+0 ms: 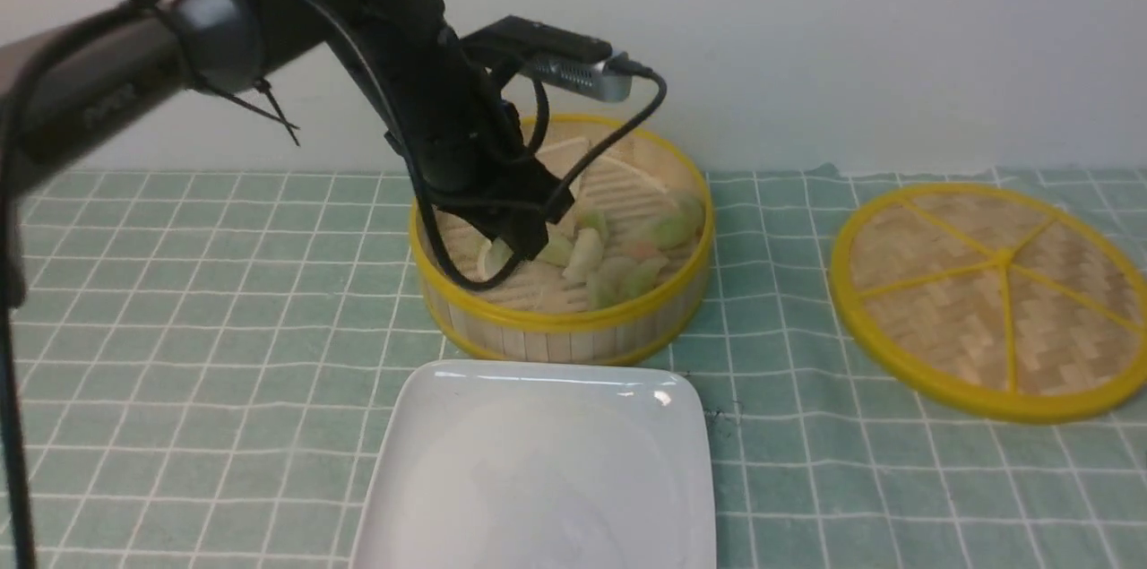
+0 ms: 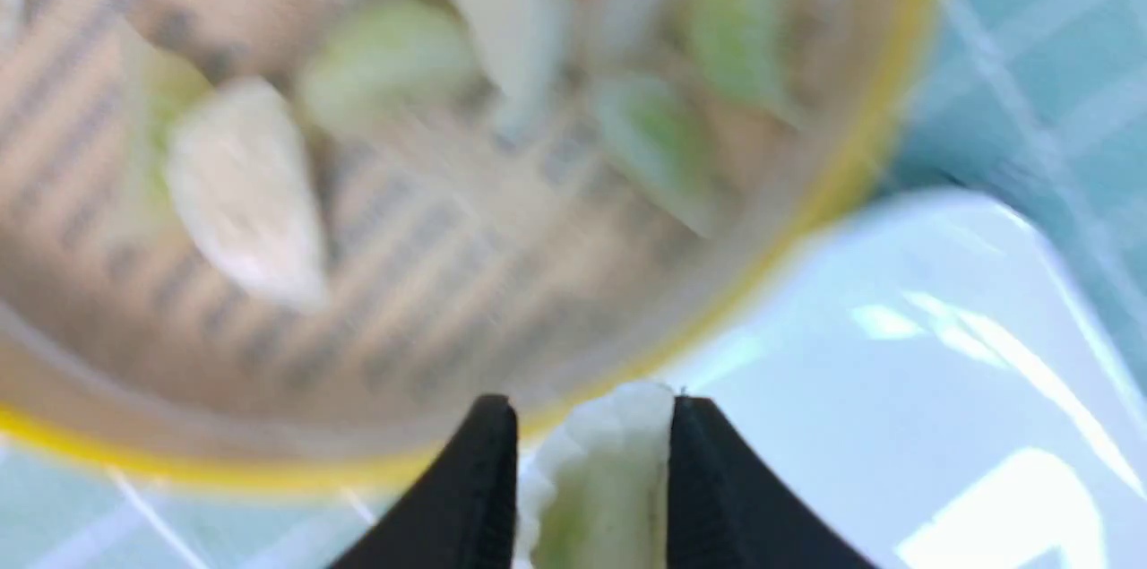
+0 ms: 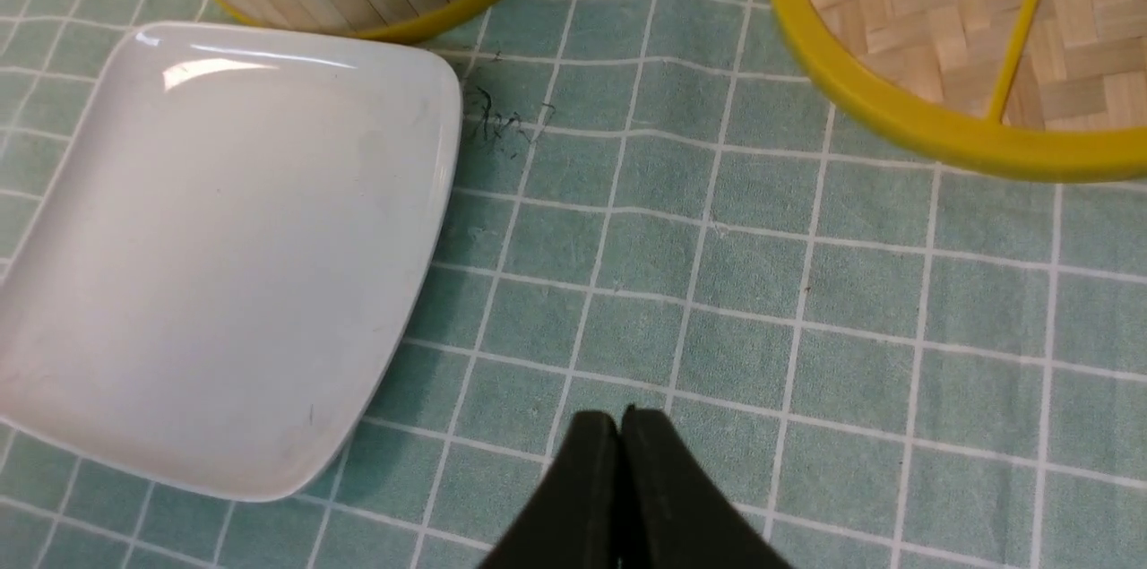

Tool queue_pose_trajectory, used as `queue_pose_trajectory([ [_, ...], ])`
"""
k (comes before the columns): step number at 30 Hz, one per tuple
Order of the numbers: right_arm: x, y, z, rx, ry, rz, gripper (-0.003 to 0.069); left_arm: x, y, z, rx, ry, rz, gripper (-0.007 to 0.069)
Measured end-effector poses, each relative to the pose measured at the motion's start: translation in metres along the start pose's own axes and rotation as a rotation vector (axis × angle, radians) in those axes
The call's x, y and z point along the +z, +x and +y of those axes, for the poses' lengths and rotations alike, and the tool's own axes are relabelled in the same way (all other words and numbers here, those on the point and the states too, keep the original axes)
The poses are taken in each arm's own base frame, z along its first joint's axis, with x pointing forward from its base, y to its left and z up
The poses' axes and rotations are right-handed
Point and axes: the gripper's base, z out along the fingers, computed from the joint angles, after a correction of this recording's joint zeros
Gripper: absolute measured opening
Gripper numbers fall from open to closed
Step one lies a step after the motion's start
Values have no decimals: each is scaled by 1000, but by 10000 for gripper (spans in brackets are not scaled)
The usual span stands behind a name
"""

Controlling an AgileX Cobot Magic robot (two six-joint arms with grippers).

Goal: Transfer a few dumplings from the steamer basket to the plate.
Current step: Use the left arm to grab a dumpling from the steamer, then use the left arm to put the dumpling into the plate

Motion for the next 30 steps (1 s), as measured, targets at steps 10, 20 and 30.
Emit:
queue_pose_trajectory([
  [10, 1, 0, 0, 5, -6, 3, -15, 63, 69, -43, -2, 114, 325, 186],
  [20, 7, -21, 4, -30, -15, 116, -15, 103, 80, -44, -3, 48, 386, 426],
  [30, 58, -94, 28, -132, -77, 279, -13, 59, 69, -31, -69, -150, 365, 198],
])
